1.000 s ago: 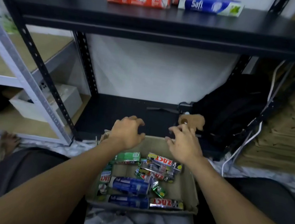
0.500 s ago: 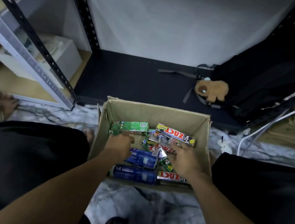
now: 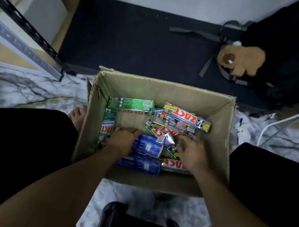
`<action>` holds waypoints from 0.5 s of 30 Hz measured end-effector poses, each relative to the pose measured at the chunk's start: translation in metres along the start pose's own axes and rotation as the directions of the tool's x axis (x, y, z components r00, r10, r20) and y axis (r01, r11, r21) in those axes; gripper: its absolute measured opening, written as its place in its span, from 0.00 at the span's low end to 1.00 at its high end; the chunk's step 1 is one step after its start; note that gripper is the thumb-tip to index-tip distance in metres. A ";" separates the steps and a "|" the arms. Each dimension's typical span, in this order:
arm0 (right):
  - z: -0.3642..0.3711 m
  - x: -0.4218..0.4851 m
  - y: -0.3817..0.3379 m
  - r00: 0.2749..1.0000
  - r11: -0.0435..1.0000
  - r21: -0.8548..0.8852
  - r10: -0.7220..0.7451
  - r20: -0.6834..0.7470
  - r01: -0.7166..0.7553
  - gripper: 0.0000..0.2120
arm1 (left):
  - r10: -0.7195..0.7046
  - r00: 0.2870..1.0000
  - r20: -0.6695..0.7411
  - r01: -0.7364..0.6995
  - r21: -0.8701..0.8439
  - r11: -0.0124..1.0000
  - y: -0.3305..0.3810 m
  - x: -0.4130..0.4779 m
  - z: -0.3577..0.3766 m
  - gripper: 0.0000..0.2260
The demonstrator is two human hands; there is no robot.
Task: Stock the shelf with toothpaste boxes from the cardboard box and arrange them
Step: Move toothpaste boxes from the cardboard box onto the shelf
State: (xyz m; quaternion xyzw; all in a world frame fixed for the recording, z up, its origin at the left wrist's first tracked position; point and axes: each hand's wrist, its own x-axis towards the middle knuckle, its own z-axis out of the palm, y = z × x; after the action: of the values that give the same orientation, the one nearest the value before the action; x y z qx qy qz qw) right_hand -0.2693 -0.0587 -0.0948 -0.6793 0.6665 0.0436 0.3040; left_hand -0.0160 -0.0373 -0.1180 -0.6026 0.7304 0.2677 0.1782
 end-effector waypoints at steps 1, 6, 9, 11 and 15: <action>0.001 0.002 0.002 1.000 1.000 0.008 0.007 -0.015 -0.007 0.17 | 0.007 1.000 -0.001 -0.007 0.004 1.000 -0.002 0.003 0.001 0.37; 0.006 0.009 0.008 0.996 0.998 0.054 0.031 -0.078 -0.027 0.16 | 0.029 0.999 -0.034 -0.031 -0.075 0.997 -0.014 0.011 0.009 0.34; 0.008 0.012 0.010 0.994 0.997 0.070 0.046 -0.096 -0.039 0.16 | 0.042 0.996 -0.079 -0.050 -0.101 0.994 -0.019 0.010 0.010 0.30; 0.009 0.012 0.010 0.993 0.996 0.071 0.054 -0.105 -0.046 0.16 | 0.041 0.992 -0.117 -0.056 -0.133 0.990 -0.021 0.009 0.010 0.28; 0.007 0.018 0.007 0.988 0.996 0.081 0.042 -0.147 -0.030 0.17 | 0.012 0.985 -0.170 -0.045 -0.192 0.980 -0.021 0.012 0.010 0.27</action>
State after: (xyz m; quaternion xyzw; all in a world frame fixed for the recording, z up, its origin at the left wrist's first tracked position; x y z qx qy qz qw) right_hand -0.2718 -0.0708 -0.1111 -0.6561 0.7005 -0.0280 0.2794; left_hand 0.0011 -0.0432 -0.1359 -0.6270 0.7217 0.2887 0.0523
